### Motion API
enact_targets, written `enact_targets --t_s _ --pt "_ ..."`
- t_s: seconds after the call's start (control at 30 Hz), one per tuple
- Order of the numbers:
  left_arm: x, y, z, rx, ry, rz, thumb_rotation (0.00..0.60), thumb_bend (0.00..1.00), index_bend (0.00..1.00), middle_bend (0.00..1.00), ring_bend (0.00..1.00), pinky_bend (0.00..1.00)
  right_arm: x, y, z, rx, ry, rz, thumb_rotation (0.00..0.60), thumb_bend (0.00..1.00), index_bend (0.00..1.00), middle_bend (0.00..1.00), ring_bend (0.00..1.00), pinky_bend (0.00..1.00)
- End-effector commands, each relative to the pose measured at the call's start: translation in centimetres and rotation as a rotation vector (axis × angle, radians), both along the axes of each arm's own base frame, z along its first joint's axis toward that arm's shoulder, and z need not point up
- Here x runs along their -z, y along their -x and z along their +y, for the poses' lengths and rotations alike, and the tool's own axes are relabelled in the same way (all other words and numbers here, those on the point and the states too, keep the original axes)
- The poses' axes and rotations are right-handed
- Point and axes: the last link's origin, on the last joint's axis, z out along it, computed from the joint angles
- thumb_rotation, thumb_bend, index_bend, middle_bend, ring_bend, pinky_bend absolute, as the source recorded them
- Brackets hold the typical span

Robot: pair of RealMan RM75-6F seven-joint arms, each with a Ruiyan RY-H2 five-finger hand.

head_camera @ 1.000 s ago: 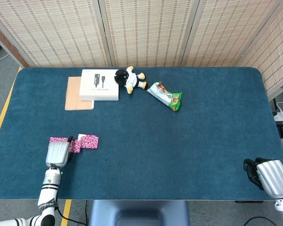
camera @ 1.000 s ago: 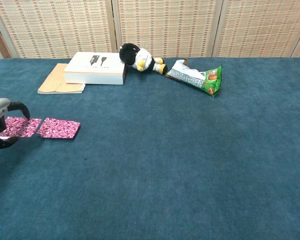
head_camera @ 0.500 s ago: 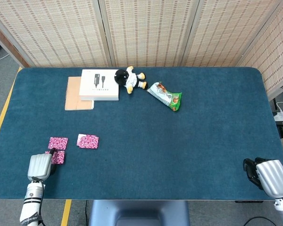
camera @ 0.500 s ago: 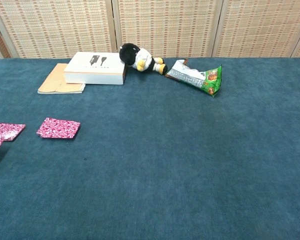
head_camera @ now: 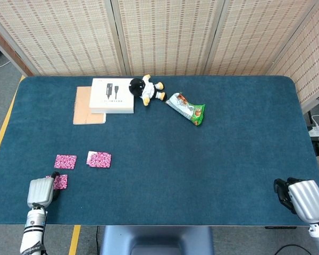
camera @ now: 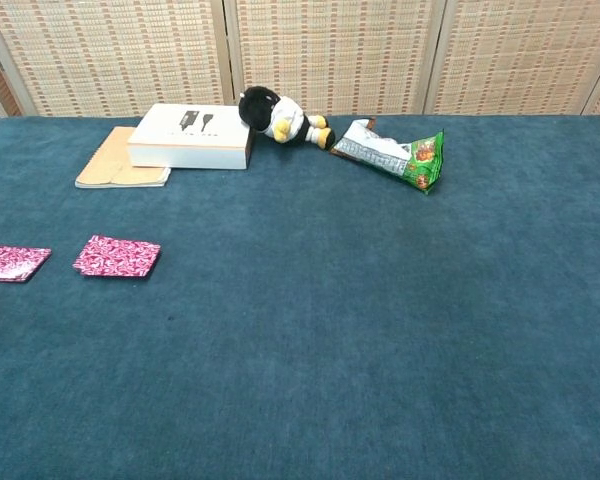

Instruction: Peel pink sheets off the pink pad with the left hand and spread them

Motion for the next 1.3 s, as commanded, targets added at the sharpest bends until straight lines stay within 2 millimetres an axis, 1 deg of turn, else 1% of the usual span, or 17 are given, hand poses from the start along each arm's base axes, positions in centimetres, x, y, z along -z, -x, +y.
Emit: enact_targets --t_s 0.03,0.27,0.5,0.6,0.63,0.73,0.8,0.83,0.87,0.9,0.97,1.0,1.03,1.1,1.13,1.23,1.3 --pt "0.1 0.0 0.0 -0.001 0.000 0.004 0.600 0.38 0.29 1.00 1.00 1.00 0.0 0.0 0.0 0.000 0.000 0.000 0.600 0.45 0.95 0.86 0.73 0.87" --pt "0.1 -0.2 -0.2 0.008 -0.008 0.006 0.600 0.37 0.22 1.00 1.00 1.00 0.0 0.0 0.0 -0.001 0.000 0.001 0.600 0.45 0.95 0.86 0.73 0.87" --pt "-0.3 -0.7 -0.4 0.020 -0.016 -0.002 0.600 0.36 0.21 1.00 1.00 1.00 0.0 0.0 0.0 -0.002 0.001 0.000 0.600 0.45 0.95 0.86 0.73 0.87" --pt "-1.0 -1.8 -0.7 0.064 -0.032 -0.042 0.600 0.36 0.24 1.00 1.00 1.00 0.1 0.0 0.0 -0.002 0.002 0.001 0.600 0.45 0.95 0.86 0.73 0.87" --pt "-1.4 -2.3 -0.9 0.089 -0.038 -0.059 0.600 0.36 0.26 1.00 1.00 1.00 0.1 0.0 0.0 -0.001 0.001 0.002 0.600 0.45 0.95 0.86 0.73 0.87" --pt "-3.0 -4.3 -1.6 0.229 -0.069 -0.094 0.600 0.36 0.32 1.00 1.00 1.00 0.2 0.0 0.0 0.001 -0.002 0.005 0.600 0.45 0.95 0.86 0.73 0.87" --pt "-4.3 -5.2 -1.9 0.342 -0.097 -0.129 0.600 0.36 0.36 0.96 1.00 1.00 0.2 0.0 -0.1 0.001 -0.002 0.008 0.600 0.45 0.95 0.86 0.73 0.87" --pt "-4.8 -5.3 -2.0 0.377 -0.107 -0.147 0.600 0.36 0.37 0.92 0.98 0.99 0.3 0.0 -0.1 0.002 -0.002 0.009 0.600 0.45 0.95 0.86 0.73 0.87" --pt "-5.5 -5.4 -2.0 0.425 -0.112 -0.168 0.600 0.35 0.37 0.85 0.93 0.94 0.3 0.0 -0.1 0.003 -0.002 0.011 0.600 0.45 0.95 0.86 0.73 0.87" --pt "-5.9 -5.4 -2.0 0.452 -0.111 -0.182 0.600 0.35 0.37 0.80 0.89 0.88 0.4 0.0 -0.2 0.004 -0.002 0.013 0.600 0.45 0.95 0.86 0.73 0.87" --pt "-6.8 -4.9 -2.1 0.467 -0.097 -0.201 0.600 0.36 0.31 0.65 0.69 0.66 0.5 0.0 -0.3 0.008 -0.002 0.018 0.600 0.45 0.95 0.86 0.73 0.87" --pt "-7.1 -4.7 -2.1 0.459 -0.093 -0.203 0.600 0.36 0.29 0.59 0.63 0.61 0.6 0.0 -0.3 0.009 -0.004 0.021 0.600 0.45 0.95 0.86 0.73 0.87" --pt "-7.4 -4.6 -2.2 0.455 -0.093 -0.206 0.600 0.36 0.26 0.51 0.54 0.54 0.7 0.0 -0.3 0.010 -0.006 0.024 0.600 0.45 0.95 0.86 0.73 0.87" --pt "-8.0 -4.2 -2.4 0.453 -0.089 -0.204 0.600 0.36 0.23 0.44 0.45 0.47 0.9 0.1 -0.3 0.013 -0.008 0.031 0.600 0.45 0.95 0.86 0.73 0.87" --pt "-8.2 -4.0 -2.6 0.449 -0.088 -0.200 0.600 0.36 0.22 0.42 0.43 0.44 1.0 0.1 -0.4 0.014 -0.008 0.034 0.600 0.45 0.95 0.86 0.73 0.87" --pt "-8.6 -3.3 -2.9 0.443 -0.095 -0.196 0.600 0.36 0.22 0.42 0.41 0.41 1.2 0.1 -0.5 0.020 -0.007 0.042 0.600 0.45 0.95 0.86 0.73 0.87" --pt "-8.6 -3.1 -2.8 0.435 -0.105 -0.196 0.600 0.36 0.21 0.41 0.41 0.41 1.3 0.0 -0.5 0.019 -0.007 0.045 0.600 0.45 0.95 0.86 0.73 0.87"
